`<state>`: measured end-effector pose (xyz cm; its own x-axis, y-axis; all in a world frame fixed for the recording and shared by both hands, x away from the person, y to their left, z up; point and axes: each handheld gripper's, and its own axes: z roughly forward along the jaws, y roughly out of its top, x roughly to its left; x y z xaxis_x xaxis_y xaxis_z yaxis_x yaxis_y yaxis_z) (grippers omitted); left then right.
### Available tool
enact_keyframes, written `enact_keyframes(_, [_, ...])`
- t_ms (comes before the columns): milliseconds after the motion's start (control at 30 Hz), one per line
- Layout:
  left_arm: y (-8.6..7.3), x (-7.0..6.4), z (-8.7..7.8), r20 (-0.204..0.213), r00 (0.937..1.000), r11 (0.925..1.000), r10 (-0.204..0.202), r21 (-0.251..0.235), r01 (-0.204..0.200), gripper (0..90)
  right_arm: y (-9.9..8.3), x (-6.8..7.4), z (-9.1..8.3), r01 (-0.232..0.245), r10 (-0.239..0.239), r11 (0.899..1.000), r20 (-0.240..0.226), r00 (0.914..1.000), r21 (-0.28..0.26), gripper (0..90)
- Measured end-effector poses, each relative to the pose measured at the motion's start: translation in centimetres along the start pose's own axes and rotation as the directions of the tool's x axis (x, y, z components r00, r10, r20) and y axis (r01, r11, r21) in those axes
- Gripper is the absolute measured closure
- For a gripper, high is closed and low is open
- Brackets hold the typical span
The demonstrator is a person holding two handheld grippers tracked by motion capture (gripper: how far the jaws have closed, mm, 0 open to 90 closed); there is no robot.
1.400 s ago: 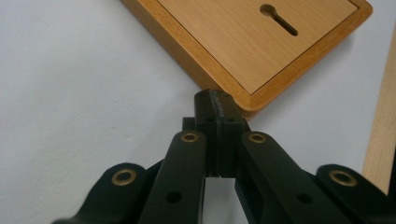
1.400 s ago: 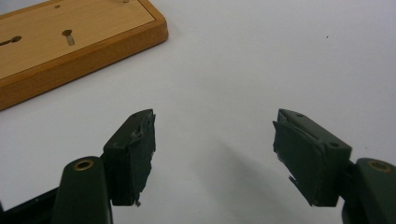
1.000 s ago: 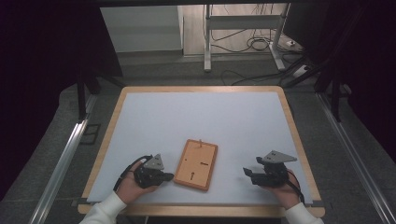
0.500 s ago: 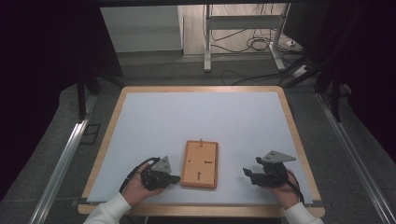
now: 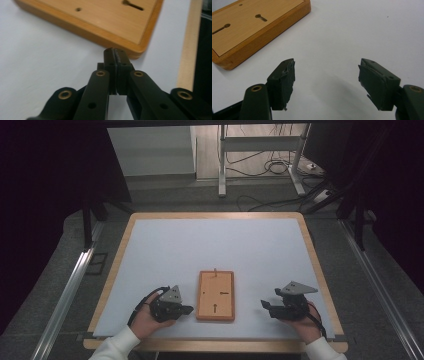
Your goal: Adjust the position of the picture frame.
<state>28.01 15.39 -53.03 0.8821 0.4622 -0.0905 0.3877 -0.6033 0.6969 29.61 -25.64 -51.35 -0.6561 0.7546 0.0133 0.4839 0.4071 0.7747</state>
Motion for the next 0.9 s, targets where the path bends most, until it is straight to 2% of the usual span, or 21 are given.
enact_keyframes(133, [-0.4, 0.7, -0.4, -0.02, 0.9995, 0.9996, -0.024, -0.014, 0.024, 85.8, 0.0, -0.1, 0.0, -0.005, 0.005, 1.0, -0.003, 1.0, -0.003, 29.2])
enact_keyframes(167, [-0.6, 1.1, -0.6, -0.053, 0.9982, 0.9992, -0.026, -0.032, 0.024, 81.0, 0.0, -0.2, 0.1, -0.011, 0.011, 1.0, -0.005, 0.9999, -0.002, 29.2])
enact_keyframes(200, [-0.6, 1.1, -0.6, -0.053, 0.9982, 0.9992, -0.026, -0.032, 0.024, 76.9, 0.0, -0.2, 0.1, -0.011, 0.011, 1.0, -0.005, 0.9999, -0.002, 29.2])
enact_keyframes(233, [-0.7, 1.3, -0.8, -0.077, 0.9967, 0.9987, -0.027, -0.044, 0.023, 76.9, 0.0, -0.2, 0.1, -0.011, 0.011, 1.0, -0.006, 0.9999, -0.002, 29.2])
enact_keyframes(267, [-0.9, 1.6, -1.0, -0.108, 0.9927, 0.9964, -0.053, -0.072, 0.045, 66.2, 0.1, -0.2, 0.2, -0.01, 0.01, 1.0, 0.001, 0.9999, -0.009, 29.2])
enact_keyframes(300, [-0.9, 1.6, -1.0, -0.108, 0.9927, 0.9964, -0.053, -0.072, 0.045, 61.4, 0.2, -0.2, 0.1, -0.011, 0.011, 1.0, 0.004, 0.9999, -0.014, 29.2])
enact_keyframes(333, [-1.0, 1.8, -1.2, -0.122, 0.9904, 0.9949, -0.065, -0.085, 0.055, 61.4, 0.2, -0.2, 0.1, -0.011, 0.011, 1.0, 0.004, 0.9999, -0.014, 29.2])
enact_keyframes(400, [-1.3, 2.3, -1.4, -0.147, 0.9838, 0.9906, -0.102, -0.105, 0.087, 47.8, 0.3, -0.2, 0.2, -0.005, 0.006, 1.0, 0.004, 1.0, -0.024, 29.2])
enact_keyframes(500, [-1.4, 2.5, -1.6, -0.163, 0.9799, 0.9885, -0.115, -0.117, 0.096, 39.9, 0.4, -0.1, 0.3, 0.01, -0.01, 1.0, -0.002, 0.9999, -0.017, 29.2])
enact_keyframes(600, [-1.5, 2.7, -1.8, -0.176, 0.9763, 0.9867, -0.126, -0.124, 0.105, 35.8, 0.4, -0.1, 0.2, 0.01, -0.01, 1.0, -0.005, 0.9999, -0.022, 29.1])
enact_keyframes(667, [-1.7, 3.0, -2.0, -0.194, 0.9697, 0.9838, -0.148, -0.129, 0.124, 34.2, 0.3, -0.1, 0.1, 0.007, -0.007, 1.0, -0.009, 0.9999, -0.023, 29.0])
enact_keyframes(733, [-1.7, 3.1, -2.0, -0.198, 0.968, 0.983, -0.154, -0.129, 0.13, 33.8, 0.2, -0.1, 0.1, 0.009, -0.01, 1.0, -0.01, 0.9999, -0.022, 29.0])
enact_keyframes(767, [-1.8, 3.2, -2.1, -0.206, 0.9643, 0.9814, -0.166, -0.129, 0.142, 33.2, 0.2, 0.0, 0.2, 0.016, -0.016, 1.0, -0.012, 0.9998, -0.016, 29.0])
enact_keyframes(900, [-1.9, 3.3, -2.1, -0.21, 0.9626, 0.9806, -0.172, -0.13, 0.146, 32.6, 0.1, 0.3, 0.3, 0.026, -0.026, 1.0, -0.021, 0.9994, -0.011, 28.9])
